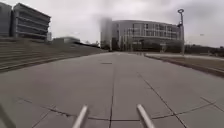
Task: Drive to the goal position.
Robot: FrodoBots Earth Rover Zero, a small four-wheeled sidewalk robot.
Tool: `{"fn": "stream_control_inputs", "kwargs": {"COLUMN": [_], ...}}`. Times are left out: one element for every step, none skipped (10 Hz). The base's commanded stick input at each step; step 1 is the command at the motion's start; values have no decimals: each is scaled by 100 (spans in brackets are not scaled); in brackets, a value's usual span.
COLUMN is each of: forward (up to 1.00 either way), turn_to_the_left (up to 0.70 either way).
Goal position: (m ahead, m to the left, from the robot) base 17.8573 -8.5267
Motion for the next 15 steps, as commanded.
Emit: {"fn": "stream_control_inputs", "kwargs": {"forward": [100,100,100,100,100,100,100,100,100,100,100,100,100,100,100], "turn_to_the_left": [0,-26,-27,-27,-27,-27,-13,0,0,0,-10,-27,-24,0,0]}}
